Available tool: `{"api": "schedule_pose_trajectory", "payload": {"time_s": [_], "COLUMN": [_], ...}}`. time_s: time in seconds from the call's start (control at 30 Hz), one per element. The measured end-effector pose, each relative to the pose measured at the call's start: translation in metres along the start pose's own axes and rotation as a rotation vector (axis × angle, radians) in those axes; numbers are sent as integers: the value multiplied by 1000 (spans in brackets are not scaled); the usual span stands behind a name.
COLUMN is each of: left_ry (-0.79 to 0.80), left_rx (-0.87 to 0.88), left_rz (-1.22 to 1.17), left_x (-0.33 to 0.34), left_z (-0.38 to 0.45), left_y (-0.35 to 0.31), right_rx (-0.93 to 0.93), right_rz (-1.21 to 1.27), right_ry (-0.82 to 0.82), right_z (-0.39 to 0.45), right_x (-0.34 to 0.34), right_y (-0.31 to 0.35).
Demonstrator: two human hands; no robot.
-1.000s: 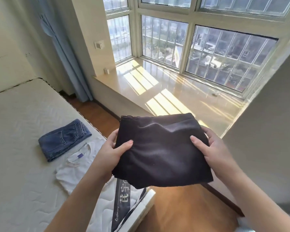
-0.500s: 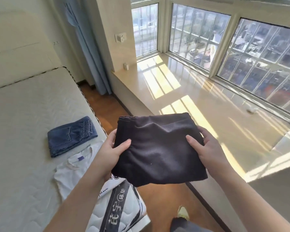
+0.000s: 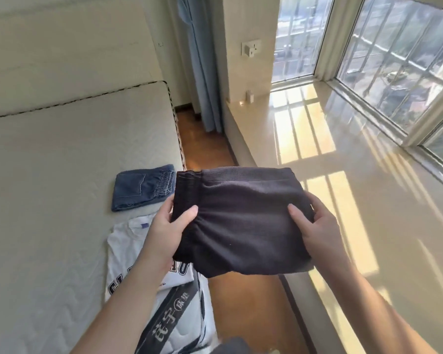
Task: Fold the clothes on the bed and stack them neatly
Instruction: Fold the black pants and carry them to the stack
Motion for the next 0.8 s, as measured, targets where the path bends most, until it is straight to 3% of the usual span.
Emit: {"api": "schedule_pose_trajectory", "payload": {"time_s": [0.47, 0.8], "left_ry": [-201, -207], "left_rx": [-15, -38], "left_rz": [-76, -44], "left_x": [-72, -93], "left_z": [107, 200], "left_y": [-13, -63], "right_rx": [-58, -61], "right_rz": [-87, -88], "right_ry": [300, 347], "right_z": [132, 235], "right_x": [111, 175], "right_y": [-5, -18]}}
Point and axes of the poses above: each hand's wrist, its own z-axis towards the middle knuckle, its own x-axis out of the palm, y = z × x, the point moved 2 cm from there along z, towards the middle knuckle, and after that the axes turned 12 degrees about -x, right-handed, at the moved point
